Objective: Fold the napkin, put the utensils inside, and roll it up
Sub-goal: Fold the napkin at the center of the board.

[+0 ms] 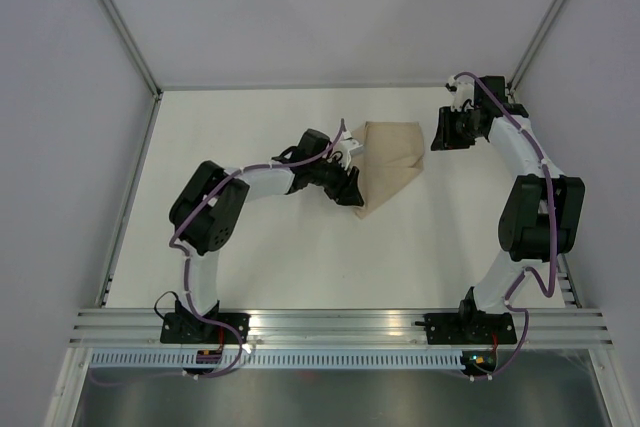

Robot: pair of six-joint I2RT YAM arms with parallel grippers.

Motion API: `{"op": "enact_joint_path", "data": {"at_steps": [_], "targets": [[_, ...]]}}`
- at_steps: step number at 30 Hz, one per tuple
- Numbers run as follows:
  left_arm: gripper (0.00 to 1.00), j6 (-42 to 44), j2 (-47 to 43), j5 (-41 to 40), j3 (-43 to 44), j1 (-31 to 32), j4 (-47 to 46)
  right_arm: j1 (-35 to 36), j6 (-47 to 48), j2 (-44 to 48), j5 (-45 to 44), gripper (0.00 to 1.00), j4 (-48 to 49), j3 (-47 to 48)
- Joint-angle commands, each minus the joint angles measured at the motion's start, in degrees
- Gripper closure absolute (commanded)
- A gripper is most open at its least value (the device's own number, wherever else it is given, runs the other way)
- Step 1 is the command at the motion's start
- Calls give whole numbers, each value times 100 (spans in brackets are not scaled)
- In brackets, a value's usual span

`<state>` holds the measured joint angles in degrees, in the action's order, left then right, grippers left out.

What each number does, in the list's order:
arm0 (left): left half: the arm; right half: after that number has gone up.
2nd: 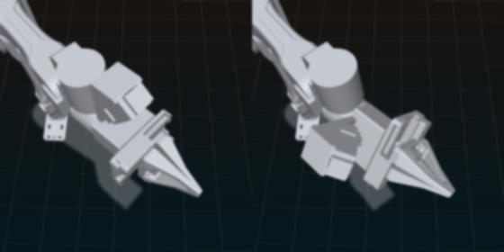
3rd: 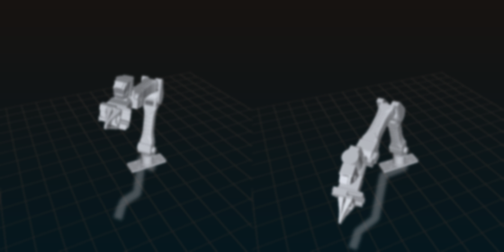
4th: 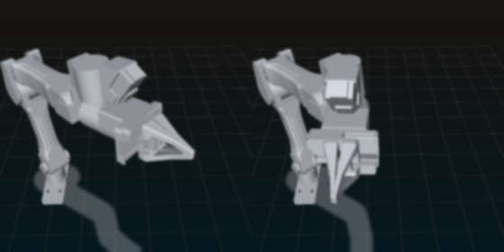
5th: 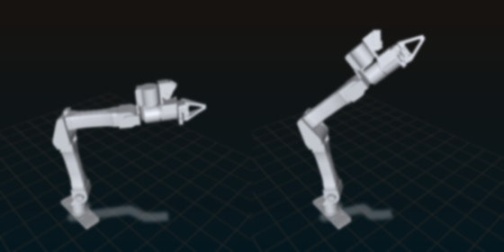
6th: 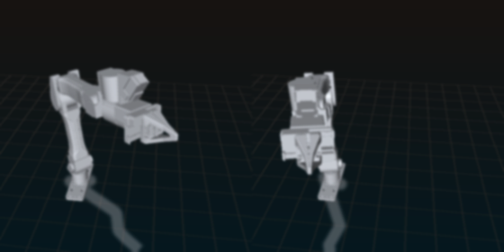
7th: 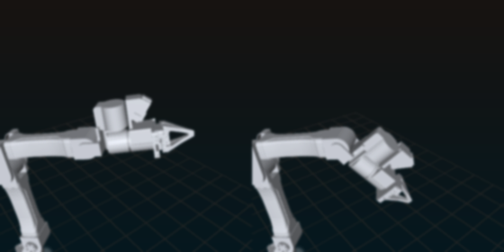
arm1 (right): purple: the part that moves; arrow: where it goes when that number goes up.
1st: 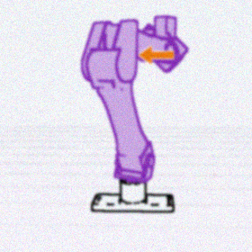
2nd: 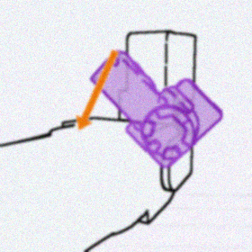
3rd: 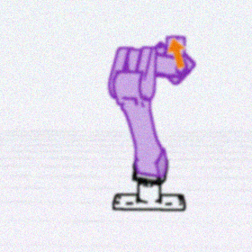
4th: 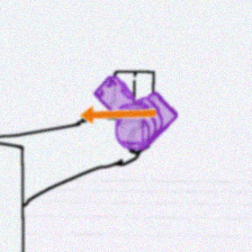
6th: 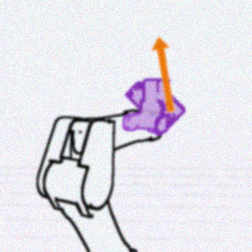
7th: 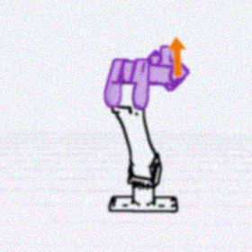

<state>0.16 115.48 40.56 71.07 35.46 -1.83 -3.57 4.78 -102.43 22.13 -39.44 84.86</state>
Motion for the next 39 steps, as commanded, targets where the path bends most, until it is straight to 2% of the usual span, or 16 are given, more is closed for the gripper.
{"op": "enact_joint_path", "data": {"at_steps": [1,4,11,19,23,26,31,39], "targets": [[43,45,-474,-48,214,22,-301,23,15,110,-139,63,138,-22],[42,45,-649,-65,267,-4,-389,15,50,31,-112,63,15,145],[39,-798,-1088,93,197,-425,-863,15,146,4,-314,63,7,232],[39,-1167,-1274,-205,223,-804,-776,15,164,-137,-358,63,-362,549],[38,-1265,-1309,-714,372,-936,-671,6,287,-40,-464,63,-293,383],[37,-1203,-1353,-1574,539,-1093,-433,-47,340,135,-473,63,-30,-74],[37,-1501,-1003,-2007,697,-1559,-398,-143,471,127,-456,63,111,-644],[41,-1589,148,-2315,1593,-1604,-214,-144,507,162,-218,64,121,-1129]]}}
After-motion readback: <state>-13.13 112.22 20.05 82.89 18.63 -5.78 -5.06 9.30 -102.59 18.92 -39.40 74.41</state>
